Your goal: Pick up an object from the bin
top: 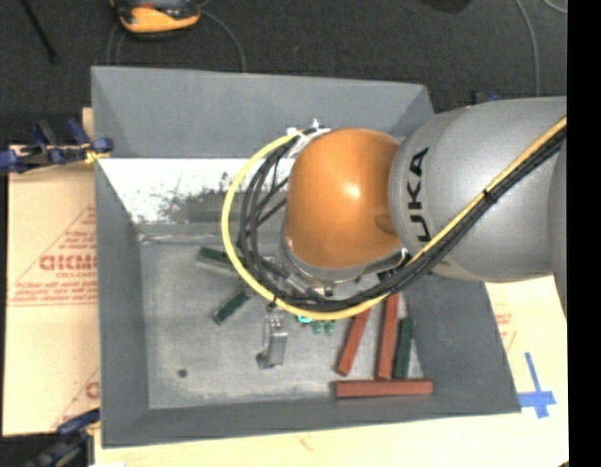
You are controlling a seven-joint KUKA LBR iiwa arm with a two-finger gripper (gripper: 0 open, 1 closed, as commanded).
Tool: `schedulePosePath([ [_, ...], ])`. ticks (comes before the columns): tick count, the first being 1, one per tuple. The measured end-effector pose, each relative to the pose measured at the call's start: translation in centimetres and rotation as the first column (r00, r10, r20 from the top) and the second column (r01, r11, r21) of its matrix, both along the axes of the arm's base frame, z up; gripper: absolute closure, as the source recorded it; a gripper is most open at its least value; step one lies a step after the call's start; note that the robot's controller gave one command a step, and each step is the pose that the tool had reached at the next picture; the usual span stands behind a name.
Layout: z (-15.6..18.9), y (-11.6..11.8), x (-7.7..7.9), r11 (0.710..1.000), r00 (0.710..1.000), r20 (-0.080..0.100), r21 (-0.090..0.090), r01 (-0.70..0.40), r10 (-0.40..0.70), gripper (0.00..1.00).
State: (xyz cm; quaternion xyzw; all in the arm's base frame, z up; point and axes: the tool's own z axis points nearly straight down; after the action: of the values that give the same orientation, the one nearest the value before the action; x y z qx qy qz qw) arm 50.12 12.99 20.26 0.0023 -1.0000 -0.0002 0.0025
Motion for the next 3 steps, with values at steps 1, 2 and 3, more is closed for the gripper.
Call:
schedulePosePath([
  [1,0.4,-0.1,0.2,1.0,1.0,0.008,0.001,0.004,-0.004,0.0],
  [2,-4.0,0.4,2.8,0.999,0.999,0.017,0.001,-0.046,0.046,0.0],
  [3,-5.6,0.4,3.4,0.998,0.998,0.015,0.001,-0.066,0.066,0.0],
])
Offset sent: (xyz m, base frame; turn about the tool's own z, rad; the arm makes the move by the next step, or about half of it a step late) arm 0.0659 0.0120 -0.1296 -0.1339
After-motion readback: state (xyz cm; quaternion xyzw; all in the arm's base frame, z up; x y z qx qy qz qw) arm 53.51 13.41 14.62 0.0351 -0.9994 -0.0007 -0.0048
